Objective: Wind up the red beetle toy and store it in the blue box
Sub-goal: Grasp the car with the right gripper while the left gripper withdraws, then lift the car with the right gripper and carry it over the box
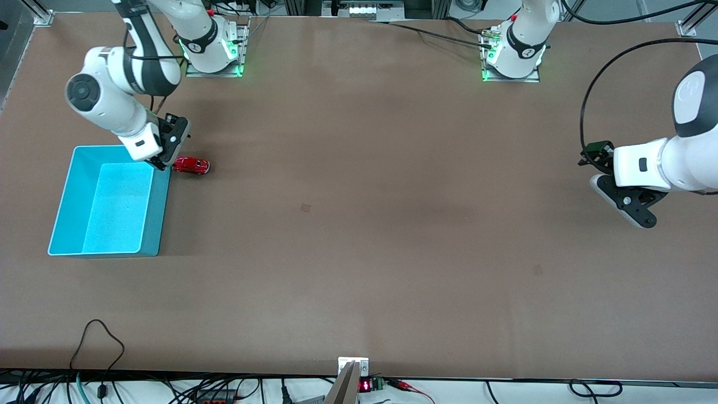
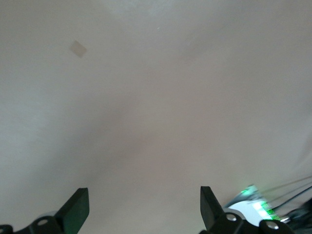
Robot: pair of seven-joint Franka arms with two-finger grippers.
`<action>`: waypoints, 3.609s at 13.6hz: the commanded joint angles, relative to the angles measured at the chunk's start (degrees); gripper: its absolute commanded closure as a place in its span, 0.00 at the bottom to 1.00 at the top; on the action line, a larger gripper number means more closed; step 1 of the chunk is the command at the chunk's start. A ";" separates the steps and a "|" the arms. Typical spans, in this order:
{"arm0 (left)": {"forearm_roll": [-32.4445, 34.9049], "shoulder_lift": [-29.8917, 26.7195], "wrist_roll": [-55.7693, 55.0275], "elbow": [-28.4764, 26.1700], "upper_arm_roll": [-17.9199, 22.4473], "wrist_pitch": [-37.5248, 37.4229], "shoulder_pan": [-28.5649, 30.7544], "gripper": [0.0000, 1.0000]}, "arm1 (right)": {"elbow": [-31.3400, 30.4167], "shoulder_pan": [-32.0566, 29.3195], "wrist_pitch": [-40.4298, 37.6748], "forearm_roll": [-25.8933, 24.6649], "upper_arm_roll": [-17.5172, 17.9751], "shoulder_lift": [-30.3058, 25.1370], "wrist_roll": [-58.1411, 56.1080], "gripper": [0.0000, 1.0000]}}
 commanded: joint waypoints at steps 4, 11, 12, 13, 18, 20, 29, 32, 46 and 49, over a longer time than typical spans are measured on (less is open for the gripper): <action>0.00 -0.27 -17.09 1.53 -4.29 -2.97 -0.58 0.00 | -4.74 -1.31 13.88 -1.11 1.67 0.85 -5.92 0.00; 5.99 -0.18 -39.92 7.33 -4.48 -2.62 -2.96 0.00 | -4.30 -1.31 24.00 -2.18 1.67 9.12 -5.92 0.00; 5.65 -0.01 -41.79 7.33 -4.56 -2.71 -2.61 0.00 | -4.30 -1.31 24.00 -2.18 1.67 9.30 -5.92 0.00; 5.47 -0.44 -42.16 7.16 -4.56 -2.80 -2.35 0.00 | -4.30 -1.31 24.00 -2.18 1.67 9.39 -5.92 0.00; 1.96 -0.79 -41.19 7.51 -3.25 -2.53 -0.25 0.00 | -4.30 -1.57 23.73 -2.18 1.67 9.39 -5.83 0.57; 0.82 -3.50 -41.28 5.76 -2.81 -1.75 -0.59 0.00 | -4.21 -1.48 23.65 -2.18 1.67 9.56 -5.74 0.69; -4.48 -16.70 -33.99 -10.50 16.53 9.07 -15.18 0.00 | 7.43 -1.13 11.83 -1.56 3.59 7.28 8.90 0.98; -3.94 -17.41 -33.90 -11.03 16.35 8.98 -15.18 0.00 | 17.29 -1.13 2.14 0.27 4.92 6.93 12.18 0.98; -4.64 -19.60 -32.49 -13.93 16.88 9.95 -16.32 0.00 | 25.58 -5.17 -8.43 2.05 -10.53 11.22 50.23 1.00; -4.47 -19.43 -32.58 -12.63 16.97 9.16 -16.32 0.00 | 25.67 -4.91 -7.91 1.60 -12.74 15.62 54.71 1.00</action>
